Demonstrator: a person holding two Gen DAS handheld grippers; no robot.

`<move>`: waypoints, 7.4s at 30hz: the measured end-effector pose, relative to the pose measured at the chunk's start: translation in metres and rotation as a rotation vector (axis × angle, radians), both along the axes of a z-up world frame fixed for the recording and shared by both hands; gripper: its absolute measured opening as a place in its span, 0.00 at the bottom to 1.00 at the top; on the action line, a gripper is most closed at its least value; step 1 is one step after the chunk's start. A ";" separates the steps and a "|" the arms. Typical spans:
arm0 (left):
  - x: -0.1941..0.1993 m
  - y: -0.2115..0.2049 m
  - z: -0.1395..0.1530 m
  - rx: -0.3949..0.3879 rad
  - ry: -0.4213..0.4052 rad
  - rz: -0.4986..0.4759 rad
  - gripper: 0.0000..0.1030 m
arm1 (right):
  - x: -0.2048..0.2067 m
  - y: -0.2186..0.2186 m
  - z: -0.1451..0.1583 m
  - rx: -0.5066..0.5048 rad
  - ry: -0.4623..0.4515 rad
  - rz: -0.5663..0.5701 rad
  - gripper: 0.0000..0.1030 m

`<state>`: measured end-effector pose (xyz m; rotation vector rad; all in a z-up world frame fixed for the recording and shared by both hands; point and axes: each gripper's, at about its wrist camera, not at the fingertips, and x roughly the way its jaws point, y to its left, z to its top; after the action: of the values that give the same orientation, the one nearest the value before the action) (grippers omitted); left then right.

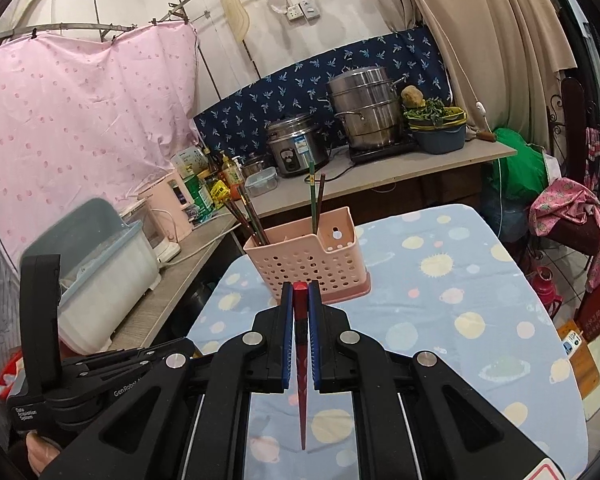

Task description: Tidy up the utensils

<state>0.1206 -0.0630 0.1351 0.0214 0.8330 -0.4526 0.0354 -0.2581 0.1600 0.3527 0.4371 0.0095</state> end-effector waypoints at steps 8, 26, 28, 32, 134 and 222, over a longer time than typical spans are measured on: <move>0.032 -0.001 0.033 -0.028 -0.030 0.005 0.01 | 0.034 -0.003 0.033 0.006 -0.065 0.011 0.07; 0.137 -0.024 0.113 -0.073 -0.177 0.062 0.01 | 0.152 -0.012 0.122 -0.056 -0.235 -0.042 0.07; 0.149 -0.026 0.114 -0.079 -0.180 0.064 0.01 | 0.167 -0.012 0.122 -0.061 -0.235 -0.049 0.07; 0.170 -0.030 0.111 -0.082 -0.180 0.071 0.01 | 0.196 -0.014 0.112 -0.068 -0.214 -0.052 0.07; 0.037 -0.004 -0.020 0.194 -0.130 0.214 0.57 | 0.059 0.031 -0.052 -0.176 0.233 -0.005 0.54; 0.091 -0.011 -0.055 0.245 -0.081 0.251 0.93 | 0.117 0.021 -0.084 -0.190 0.318 -0.066 0.94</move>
<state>0.2119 -0.0735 0.0796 0.1593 0.7952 -0.1112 0.1525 -0.2372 0.0757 0.1808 0.7352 -0.1536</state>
